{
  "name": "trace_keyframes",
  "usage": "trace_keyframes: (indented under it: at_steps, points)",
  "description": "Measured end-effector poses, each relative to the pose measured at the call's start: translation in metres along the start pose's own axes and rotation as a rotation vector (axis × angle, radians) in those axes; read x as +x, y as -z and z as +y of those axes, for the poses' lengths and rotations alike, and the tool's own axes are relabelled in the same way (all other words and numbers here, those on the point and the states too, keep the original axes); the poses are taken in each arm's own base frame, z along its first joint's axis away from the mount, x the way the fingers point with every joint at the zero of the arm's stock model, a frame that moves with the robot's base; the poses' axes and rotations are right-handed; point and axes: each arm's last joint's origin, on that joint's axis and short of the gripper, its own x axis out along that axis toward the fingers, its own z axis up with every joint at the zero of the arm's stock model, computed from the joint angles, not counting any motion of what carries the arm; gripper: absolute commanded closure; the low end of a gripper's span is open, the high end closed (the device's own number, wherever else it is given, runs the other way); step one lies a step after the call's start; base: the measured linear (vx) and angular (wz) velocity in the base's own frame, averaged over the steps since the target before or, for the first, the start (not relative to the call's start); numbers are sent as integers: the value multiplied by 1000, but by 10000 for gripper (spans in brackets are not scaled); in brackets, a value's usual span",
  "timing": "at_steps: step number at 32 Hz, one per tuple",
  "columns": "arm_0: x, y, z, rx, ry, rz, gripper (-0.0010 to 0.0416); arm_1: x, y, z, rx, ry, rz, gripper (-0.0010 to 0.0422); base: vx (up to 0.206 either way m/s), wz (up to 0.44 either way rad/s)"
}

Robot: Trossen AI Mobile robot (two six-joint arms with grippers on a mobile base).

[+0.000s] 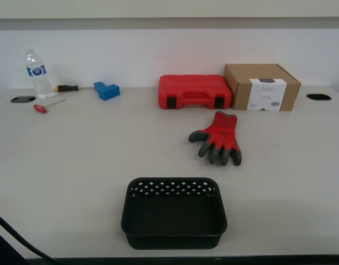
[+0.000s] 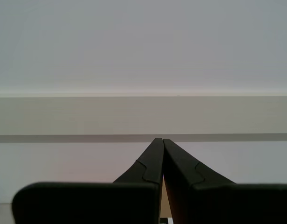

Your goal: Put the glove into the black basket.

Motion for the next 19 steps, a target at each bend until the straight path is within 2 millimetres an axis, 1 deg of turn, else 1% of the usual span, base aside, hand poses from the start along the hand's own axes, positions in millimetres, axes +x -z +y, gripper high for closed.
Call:
trace_keyframes:
  at_steps: [19]
  points:
    - [0,3,0,1,0,32,405,0,0,0,0,0,0,412,0,0]
